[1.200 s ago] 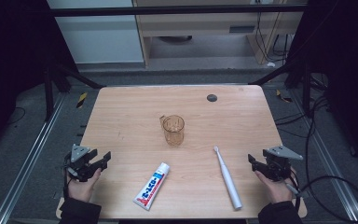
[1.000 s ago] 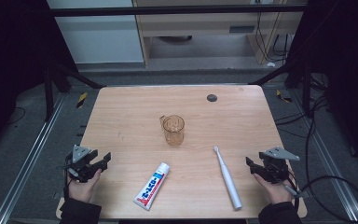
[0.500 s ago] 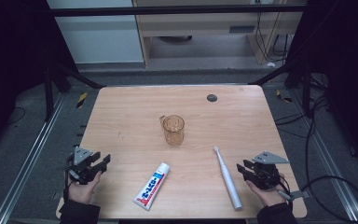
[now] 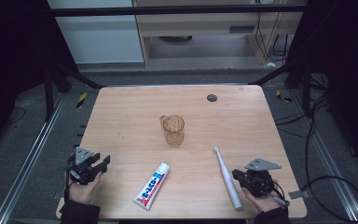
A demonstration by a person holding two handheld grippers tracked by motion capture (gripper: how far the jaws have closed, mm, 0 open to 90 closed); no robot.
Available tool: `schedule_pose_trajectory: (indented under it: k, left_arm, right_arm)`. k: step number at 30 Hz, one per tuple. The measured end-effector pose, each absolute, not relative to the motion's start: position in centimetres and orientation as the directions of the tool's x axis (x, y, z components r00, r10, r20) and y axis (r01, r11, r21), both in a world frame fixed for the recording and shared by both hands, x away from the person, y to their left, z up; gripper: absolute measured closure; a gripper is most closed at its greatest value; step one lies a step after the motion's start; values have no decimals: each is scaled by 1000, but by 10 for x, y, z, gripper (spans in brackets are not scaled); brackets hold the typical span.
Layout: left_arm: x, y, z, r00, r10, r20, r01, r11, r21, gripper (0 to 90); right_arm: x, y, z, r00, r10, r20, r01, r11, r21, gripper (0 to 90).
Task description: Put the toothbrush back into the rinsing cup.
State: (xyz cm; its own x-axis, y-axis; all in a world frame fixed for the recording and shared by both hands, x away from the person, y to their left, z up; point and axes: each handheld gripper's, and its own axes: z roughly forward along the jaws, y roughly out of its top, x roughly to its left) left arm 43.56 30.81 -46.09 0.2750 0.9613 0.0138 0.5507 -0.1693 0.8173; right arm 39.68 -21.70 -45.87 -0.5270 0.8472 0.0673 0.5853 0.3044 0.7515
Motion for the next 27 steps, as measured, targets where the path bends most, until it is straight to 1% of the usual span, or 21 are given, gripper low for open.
schedule_pose_trajectory:
  k: [4, 10, 17, 20, 27]
  left_arm:
    - [436, 308, -461, 274, 962, 15, 554, -171, 815, 540]
    - [436, 308, -462, 275, 961, 17, 558, -174, 811, 539]
    - [438, 306, -464, 276, 961, 20, 567, -179, 804, 537]
    - [438, 306, -464, 276, 961, 23, 569, -183, 801, 536]
    - [439, 305, -464, 281, 959, 26, 570, -189, 800, 536]
  right_arm:
    - [400, -215, -460, -519, 853, 57, 593, 311, 743, 898]
    - [406, -207, -463, -529, 846, 67, 601, 318, 733, 900]
    - [426, -203, -473, -497, 866, 47, 629, 323, 707, 900]
    - [433, -203, -476, -486, 872, 54, 642, 314, 700, 900]
    - [440, -206, -481, -477, 877, 56, 657, 313, 686, 900]
